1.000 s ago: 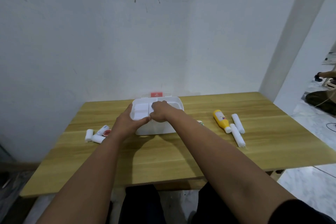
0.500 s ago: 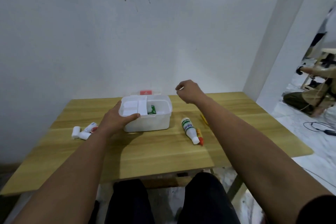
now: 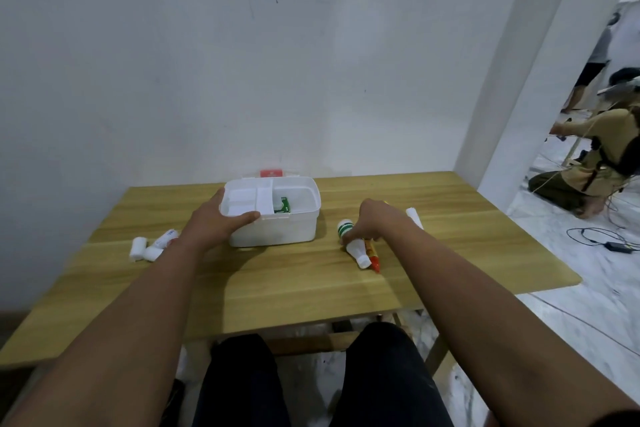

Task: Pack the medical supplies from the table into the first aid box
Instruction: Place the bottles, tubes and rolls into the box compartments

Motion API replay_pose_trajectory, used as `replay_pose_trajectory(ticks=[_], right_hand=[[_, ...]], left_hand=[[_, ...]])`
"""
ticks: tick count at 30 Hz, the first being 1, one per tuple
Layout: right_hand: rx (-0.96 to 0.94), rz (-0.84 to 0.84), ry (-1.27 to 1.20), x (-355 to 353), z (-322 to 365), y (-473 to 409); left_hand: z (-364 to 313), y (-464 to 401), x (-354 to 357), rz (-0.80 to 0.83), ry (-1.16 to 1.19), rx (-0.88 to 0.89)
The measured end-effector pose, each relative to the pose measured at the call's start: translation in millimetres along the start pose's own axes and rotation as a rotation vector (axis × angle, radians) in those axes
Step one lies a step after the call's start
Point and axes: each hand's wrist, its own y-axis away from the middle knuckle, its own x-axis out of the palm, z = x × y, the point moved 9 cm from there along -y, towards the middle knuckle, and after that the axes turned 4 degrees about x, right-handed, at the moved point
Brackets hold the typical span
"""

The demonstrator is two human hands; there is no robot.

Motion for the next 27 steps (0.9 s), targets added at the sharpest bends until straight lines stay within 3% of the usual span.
replay_pose_trajectory(ticks=[5,10,20,27], right_hand=[[-0.003,-0.026,0.068,4,16,5],[-0.022,-0.081,-0.011,-5,24,3],[-0.182,-0.155,-0.306,-110,74,-6],[-0.287,-0.198,-0.102,-112,134,-27]], left_hand=[[-2,3,-2,0.002,-0.022,-0.018],[-3,4,-3,0.012,-0.036,-0.017],[-12,9,-2,-0.034,-0.055,0.053],[-14,10,-3,-0.061,-0.029,0.034]])
